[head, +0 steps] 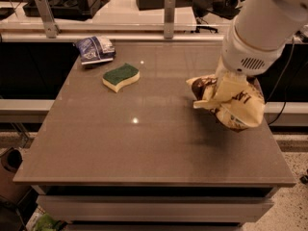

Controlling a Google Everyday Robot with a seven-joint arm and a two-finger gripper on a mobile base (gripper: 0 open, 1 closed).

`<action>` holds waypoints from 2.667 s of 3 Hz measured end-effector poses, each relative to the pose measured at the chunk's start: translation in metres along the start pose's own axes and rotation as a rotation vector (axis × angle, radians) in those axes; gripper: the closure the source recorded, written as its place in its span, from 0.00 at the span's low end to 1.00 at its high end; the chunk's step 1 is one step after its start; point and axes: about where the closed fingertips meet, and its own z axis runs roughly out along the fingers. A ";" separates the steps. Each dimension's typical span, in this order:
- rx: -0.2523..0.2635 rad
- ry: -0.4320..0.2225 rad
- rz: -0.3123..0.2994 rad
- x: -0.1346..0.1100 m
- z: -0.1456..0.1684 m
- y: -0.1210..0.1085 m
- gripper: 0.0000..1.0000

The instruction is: Move brown chip bag near sponge

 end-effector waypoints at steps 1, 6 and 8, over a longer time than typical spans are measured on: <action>0.117 0.010 -0.041 -0.015 -0.029 -0.043 1.00; 0.350 -0.208 -0.281 -0.128 -0.023 -0.209 1.00; 0.327 -0.294 -0.340 -0.152 0.032 -0.248 1.00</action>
Offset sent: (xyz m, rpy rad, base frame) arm 0.1041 0.0288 0.1416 -0.1159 -0.3634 0.1066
